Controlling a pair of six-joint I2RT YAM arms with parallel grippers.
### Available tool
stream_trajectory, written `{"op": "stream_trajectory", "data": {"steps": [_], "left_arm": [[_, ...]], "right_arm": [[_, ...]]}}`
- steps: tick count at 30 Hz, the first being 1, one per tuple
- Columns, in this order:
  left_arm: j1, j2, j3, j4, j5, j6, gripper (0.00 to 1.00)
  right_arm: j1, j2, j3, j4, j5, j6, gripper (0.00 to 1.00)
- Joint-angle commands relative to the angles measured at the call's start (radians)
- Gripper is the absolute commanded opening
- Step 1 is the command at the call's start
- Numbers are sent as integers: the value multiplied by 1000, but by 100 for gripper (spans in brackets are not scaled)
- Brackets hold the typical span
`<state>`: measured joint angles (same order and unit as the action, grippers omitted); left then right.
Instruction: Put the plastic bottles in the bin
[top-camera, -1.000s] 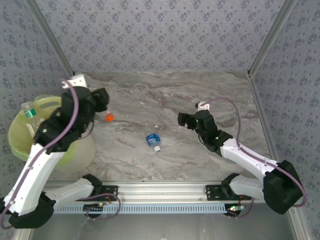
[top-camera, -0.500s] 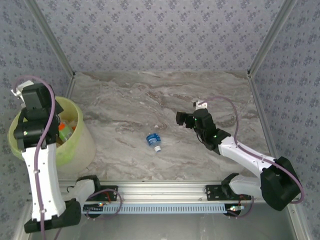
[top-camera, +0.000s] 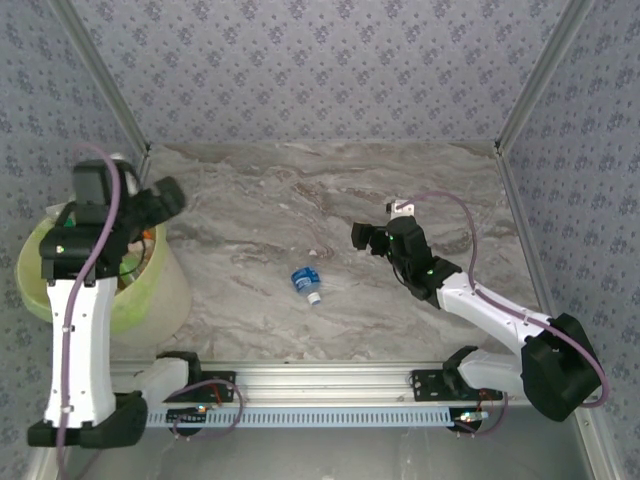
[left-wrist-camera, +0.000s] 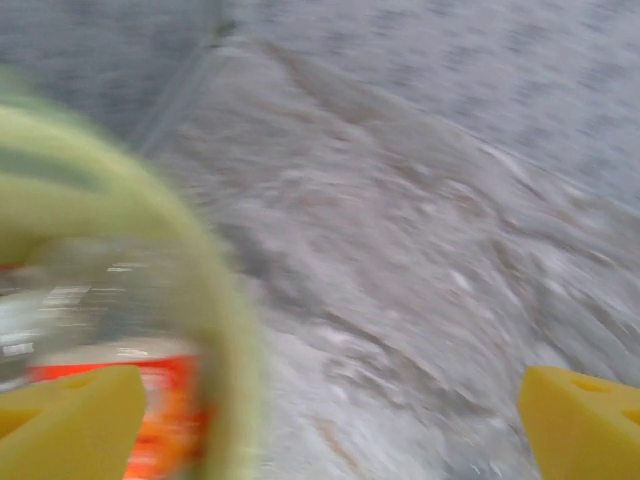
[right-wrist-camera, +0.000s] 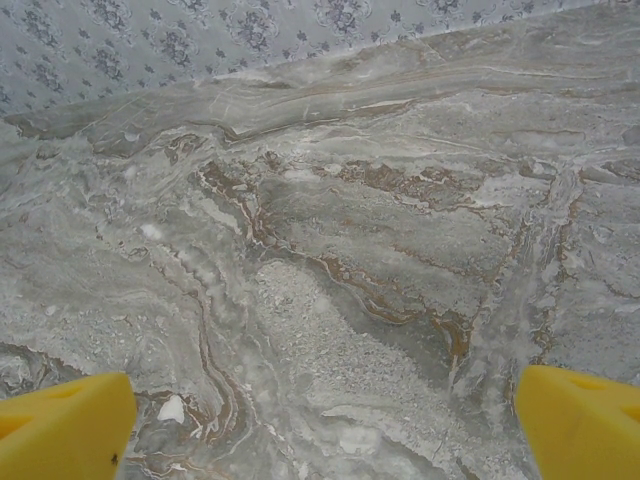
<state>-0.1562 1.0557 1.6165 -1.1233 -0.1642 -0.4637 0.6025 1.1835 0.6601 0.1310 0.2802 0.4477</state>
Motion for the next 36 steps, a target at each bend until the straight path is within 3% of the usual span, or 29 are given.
{"op": "stream_trajectory", "data": {"steps": [1, 4, 8, 12, 15, 24, 26, 30, 36], "left_arm": [[-226, 41, -1, 66, -87, -38, 99], [-410, 104, -52, 156, -181, -82, 99], [-524, 204, -198, 295, -178, -190, 99], [-545, 319, -315, 327, -143, -384, 99], [-549, 355, -439, 438, -68, -450, 99], [-579, 520, -509, 684, 158, -407, 99], [-599, 579, -469, 649, 147, -407, 99], [-645, 688, -375, 472, 2, -434, 99], [-646, 776, -397, 541, 77, -415, 99]], "right_arm": [[6, -8, 18, -8, 18, 5, 100], [6, -8, 20, -25, 30, 4, 100], [5, -8, 23, -46, 27, 6, 100], [5, -19, 18, -71, 25, 12, 100], [5, -30, 12, -76, 38, 11, 100], [3, -32, 13, -76, 47, 8, 100], [3, -33, 14, -77, 45, 9, 100], [5, -44, 13, -94, 46, 11, 100], [3, -69, -13, -98, 64, 22, 100]]}}
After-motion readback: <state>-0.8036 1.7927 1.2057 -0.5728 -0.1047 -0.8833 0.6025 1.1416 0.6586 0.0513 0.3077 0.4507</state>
